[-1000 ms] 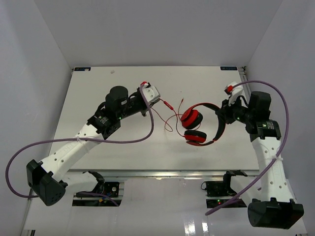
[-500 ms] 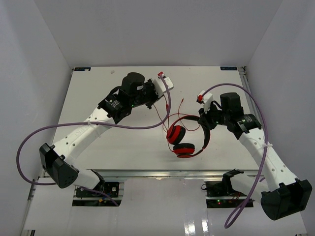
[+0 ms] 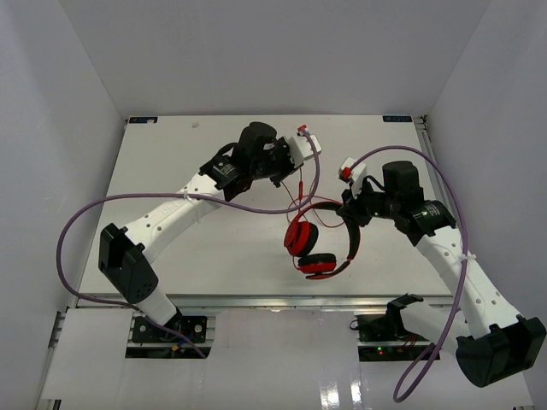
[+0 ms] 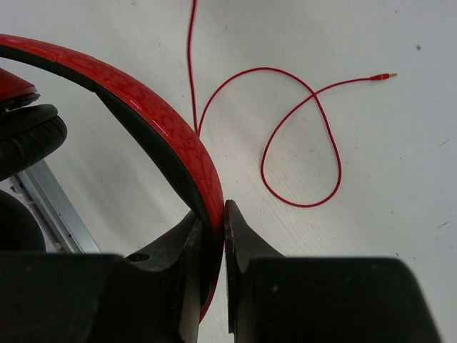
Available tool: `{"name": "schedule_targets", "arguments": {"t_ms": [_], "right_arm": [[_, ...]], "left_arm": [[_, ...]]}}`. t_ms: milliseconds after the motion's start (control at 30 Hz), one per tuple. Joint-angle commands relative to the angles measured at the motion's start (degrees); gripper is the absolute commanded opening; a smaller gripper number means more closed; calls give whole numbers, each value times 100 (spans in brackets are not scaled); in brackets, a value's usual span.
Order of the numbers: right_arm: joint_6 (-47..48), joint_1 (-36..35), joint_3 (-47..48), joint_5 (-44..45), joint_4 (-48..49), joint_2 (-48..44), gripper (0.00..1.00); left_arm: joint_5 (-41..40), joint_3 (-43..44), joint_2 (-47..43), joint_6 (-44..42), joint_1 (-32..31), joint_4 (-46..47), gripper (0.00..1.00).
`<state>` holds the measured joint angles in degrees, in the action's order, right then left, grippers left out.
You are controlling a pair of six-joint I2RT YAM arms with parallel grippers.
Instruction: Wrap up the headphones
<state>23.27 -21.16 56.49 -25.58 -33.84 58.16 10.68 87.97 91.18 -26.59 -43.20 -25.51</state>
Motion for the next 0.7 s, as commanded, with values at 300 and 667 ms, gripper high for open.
{"name": "schedule_targets", "arguments": {"t_ms": [300,667], "right_arm": [[-36,-196,-31,-610,376,-219,8],[-188,-187,426,-1311,78,-461,8]], "left_arm": [[188,648,462,39,-8,105,0],[399,-1071,-57,722,349,1222,0]]}}
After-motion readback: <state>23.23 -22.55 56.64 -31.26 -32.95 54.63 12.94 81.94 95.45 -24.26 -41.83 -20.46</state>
